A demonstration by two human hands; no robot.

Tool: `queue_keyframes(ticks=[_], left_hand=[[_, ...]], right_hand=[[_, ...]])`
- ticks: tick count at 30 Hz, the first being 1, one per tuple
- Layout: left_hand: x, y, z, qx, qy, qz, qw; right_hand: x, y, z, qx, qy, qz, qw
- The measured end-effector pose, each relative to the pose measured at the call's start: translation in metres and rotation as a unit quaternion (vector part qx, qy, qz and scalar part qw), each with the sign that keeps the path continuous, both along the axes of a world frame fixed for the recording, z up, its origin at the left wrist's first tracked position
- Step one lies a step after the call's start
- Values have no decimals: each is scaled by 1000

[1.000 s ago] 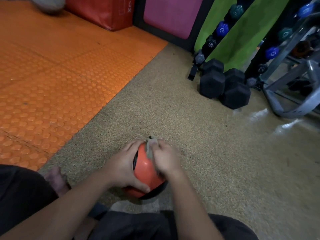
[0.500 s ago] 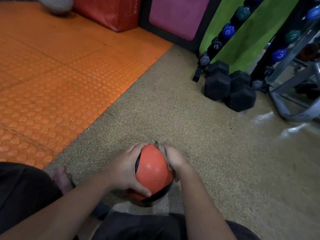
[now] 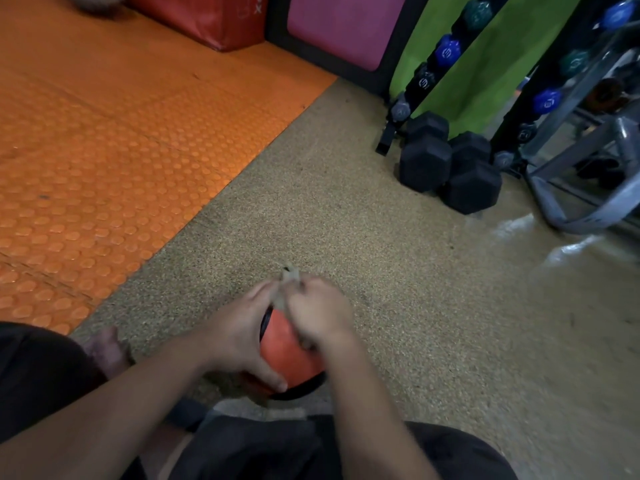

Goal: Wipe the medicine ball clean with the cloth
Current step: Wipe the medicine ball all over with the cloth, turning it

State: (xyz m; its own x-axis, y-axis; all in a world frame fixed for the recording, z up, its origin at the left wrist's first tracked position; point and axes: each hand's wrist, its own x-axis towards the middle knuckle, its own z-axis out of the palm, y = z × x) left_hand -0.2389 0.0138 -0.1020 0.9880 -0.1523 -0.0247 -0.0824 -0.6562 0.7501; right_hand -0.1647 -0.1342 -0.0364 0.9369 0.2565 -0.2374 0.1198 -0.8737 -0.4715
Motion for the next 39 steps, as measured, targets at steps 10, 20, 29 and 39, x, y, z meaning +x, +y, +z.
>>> queue_keyframes(ticks=[10,20,29,39], left_hand=[[7,-6,2,0,-16,5,1000],[2,9,0,-68,-12,-27,997],[2,-2,7,21,2,-3,1000],[3,-6,6,27,-15,-23,999]], right_hand=[[-46,-44,-25,88,-54,-34,994],[-105,-30,-23,-39,-190,143,971],[24,-34,-15,243,234,-198,920],[-73,-56,-38,72,-137,52,987]])
